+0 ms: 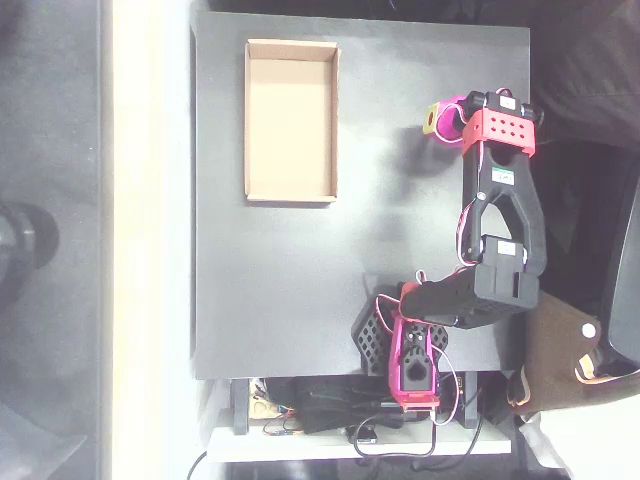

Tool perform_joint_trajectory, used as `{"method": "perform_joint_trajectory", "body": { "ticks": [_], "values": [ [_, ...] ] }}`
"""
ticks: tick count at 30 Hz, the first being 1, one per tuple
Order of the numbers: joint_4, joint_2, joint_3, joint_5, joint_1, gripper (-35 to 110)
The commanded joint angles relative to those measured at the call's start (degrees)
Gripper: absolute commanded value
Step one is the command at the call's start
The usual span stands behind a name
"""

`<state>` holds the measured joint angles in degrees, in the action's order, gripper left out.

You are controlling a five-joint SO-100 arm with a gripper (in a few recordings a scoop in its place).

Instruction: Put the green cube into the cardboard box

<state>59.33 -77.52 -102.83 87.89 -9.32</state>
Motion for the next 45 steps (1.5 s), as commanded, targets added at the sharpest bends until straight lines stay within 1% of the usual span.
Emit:
{"method": "perform_joint_trajectory", "body": {
  "ticks": [1,4,11,15,22,38,45],
  "values": [
    [0.53,-1.32,0.26,0.53,-0.09,35],
    [0.53,-1.49,0.26,0.53,-0.09,29],
    [0.53,-1.93,0.35,0.44,-0.18,10],
    [0.53,-1.93,0.44,0.44,-0.62,4],
    [0.53,-3.52,0.44,0.44,-0.88,4],
    [0.53,-21.88,0.62,0.35,-0.18,4],
    [0.53,-24.26,8.79,0.26,0.18,4]
  ]
}}
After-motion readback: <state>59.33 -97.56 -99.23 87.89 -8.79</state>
